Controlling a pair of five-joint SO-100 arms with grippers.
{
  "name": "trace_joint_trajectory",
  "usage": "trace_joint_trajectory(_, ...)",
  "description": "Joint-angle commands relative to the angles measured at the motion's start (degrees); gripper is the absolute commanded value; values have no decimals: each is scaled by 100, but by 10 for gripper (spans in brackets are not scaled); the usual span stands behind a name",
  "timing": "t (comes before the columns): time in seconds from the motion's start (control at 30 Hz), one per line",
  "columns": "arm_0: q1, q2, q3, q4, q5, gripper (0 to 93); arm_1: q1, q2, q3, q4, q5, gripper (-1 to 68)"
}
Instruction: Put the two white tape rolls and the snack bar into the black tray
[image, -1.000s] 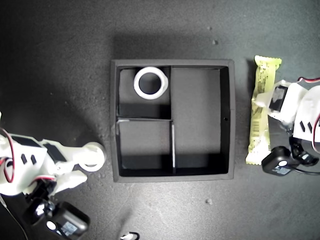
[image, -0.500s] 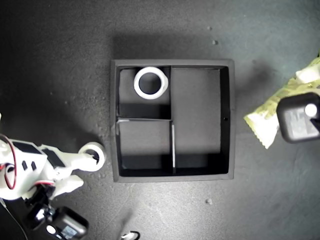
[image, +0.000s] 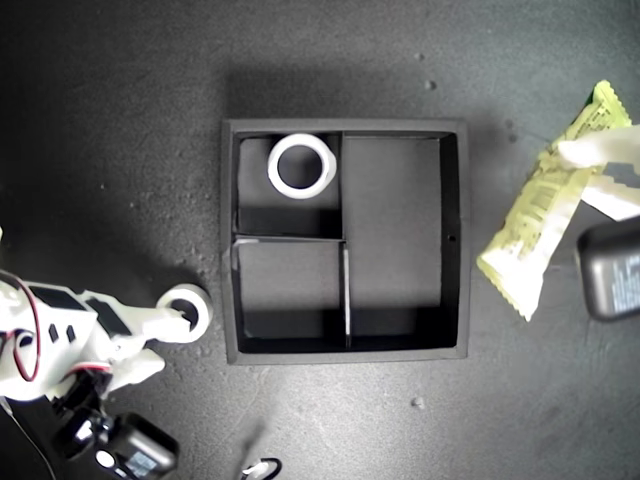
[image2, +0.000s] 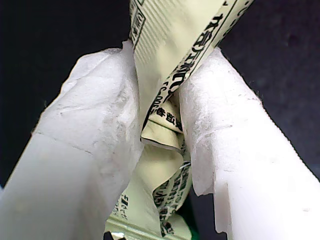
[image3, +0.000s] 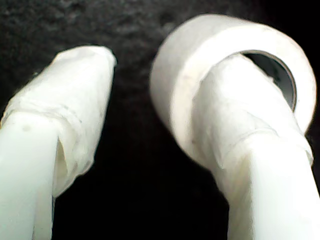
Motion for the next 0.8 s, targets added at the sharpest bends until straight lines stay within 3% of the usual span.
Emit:
trace_joint_trajectory(0.0, -167, -105, -299, -44, 114, 131, -176, 272, 0, -62, -545, -5)
trace_joint_trajectory(0.3, -272, -712, -404, -158, 53, 122, -554, 114, 132, -149, -1072, -5)
trace_joint_trajectory(0.5, -360, -1512, -650, -141, -202, 2, -650, -413, -483, -510, -2777, -5)
trace_joint_trajectory(0.63, -536, -1274, -1028, 308, 132, 1, -668, -1257, -861, -1160, -4368, -5)
trace_joint_trajectory(0.77, -861, -475, -1600, 1143, 729, 1, -571, -1652, -826, -2048, -4649, -5)
